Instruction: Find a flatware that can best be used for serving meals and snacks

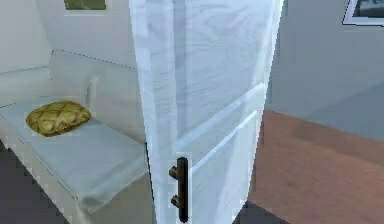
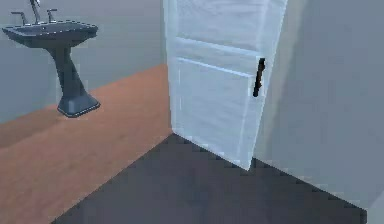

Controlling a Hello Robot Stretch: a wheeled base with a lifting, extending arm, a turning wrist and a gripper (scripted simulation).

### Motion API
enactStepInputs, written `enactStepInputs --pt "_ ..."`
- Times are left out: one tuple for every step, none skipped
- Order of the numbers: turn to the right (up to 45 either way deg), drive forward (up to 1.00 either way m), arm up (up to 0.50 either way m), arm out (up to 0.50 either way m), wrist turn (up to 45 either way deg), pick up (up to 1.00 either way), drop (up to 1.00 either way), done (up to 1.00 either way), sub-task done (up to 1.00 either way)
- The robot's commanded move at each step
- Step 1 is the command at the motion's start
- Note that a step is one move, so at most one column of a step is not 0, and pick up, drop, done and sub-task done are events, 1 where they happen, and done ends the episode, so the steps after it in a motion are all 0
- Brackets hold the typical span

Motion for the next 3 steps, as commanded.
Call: enactStepInputs --pt "-45.0 0.0 0.0 0.0 0.0 0.0 0.0 0.0 0.0" --pt "-21.0 0.0 0.0 0.0 0.0 0.0 0.0 0.0 0.0" --pt "0.0 0.6 0.0 0.0 0.0 0.0 0.0 0.0 0.0"
